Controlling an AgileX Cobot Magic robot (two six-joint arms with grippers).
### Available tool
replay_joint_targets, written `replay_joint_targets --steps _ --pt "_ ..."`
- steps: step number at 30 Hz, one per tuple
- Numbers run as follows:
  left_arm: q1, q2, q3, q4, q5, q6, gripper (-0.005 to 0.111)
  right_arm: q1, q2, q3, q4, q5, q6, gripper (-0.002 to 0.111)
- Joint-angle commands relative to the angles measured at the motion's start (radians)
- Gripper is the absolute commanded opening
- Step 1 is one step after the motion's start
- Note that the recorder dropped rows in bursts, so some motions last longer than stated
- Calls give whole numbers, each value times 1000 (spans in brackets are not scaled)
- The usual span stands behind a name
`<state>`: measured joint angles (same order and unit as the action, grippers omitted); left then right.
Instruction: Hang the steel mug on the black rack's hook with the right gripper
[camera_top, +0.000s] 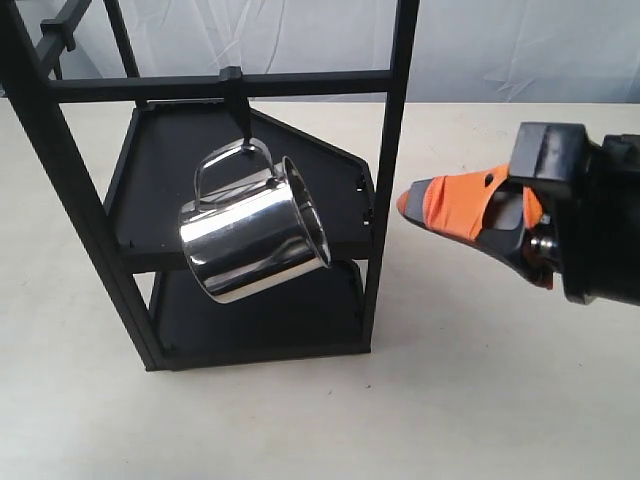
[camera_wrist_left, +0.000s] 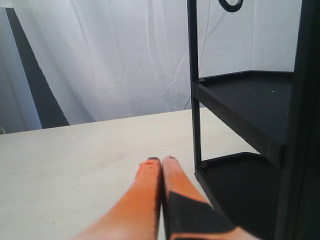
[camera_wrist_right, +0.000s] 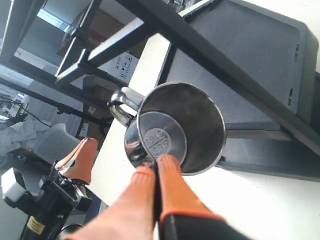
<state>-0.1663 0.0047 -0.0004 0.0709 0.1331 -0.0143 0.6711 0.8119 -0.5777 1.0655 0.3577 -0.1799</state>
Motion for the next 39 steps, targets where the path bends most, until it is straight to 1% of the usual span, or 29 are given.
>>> replay_joint_targets --steps 1,6,7,9,10,11,14,16,23,26,32,35,39 --pt "-5 -5 0 1 -5 -2 2 -2 -8 5 -26 6 -8 0" --pt "-5 -5 0 1 -5 -2 2 -2 -29 7 -301 -50 -14 0" --pt "-5 -5 0 1 -5 -2 2 -2 -47 16 -391 -81 -14 0" --pt "-5 -5 0 1 -5 -2 2 -2 -81 41 -498 -151 -14 0" --pt "-5 -5 0 1 -5 -2 2 -11 -104 76 -561 -223 -14 0" --pt "-5 -5 0 1 -5 -2 2 -23 -128 103 -579 -269 -14 0" --pt "-5 -5 0 1 -5 -2 2 -101 -202 217 -584 -396 -14 0" --pt "-5 -5 0 1 -5 -2 2 -163 -264 282 -584 -406 -7 0" --pt "-5 -5 0 1 -5 -2 2 -341 -512 442 -623 -347 -11 0" --pt "-5 -5 0 1 -5 -2 2 -401 -621 500 -658 -299 -11 0" --pt "-5 -5 0 1 -5 -2 2 -544 -796 577 -654 -176 -6 0" --pt "-5 -5 0 1 -5 -2 2 -602 -812 578 -639 -171 -4 0" --pt "-5 -5 0 1 -5 -2 2 -647 -812 578 -646 -141 -4 0"
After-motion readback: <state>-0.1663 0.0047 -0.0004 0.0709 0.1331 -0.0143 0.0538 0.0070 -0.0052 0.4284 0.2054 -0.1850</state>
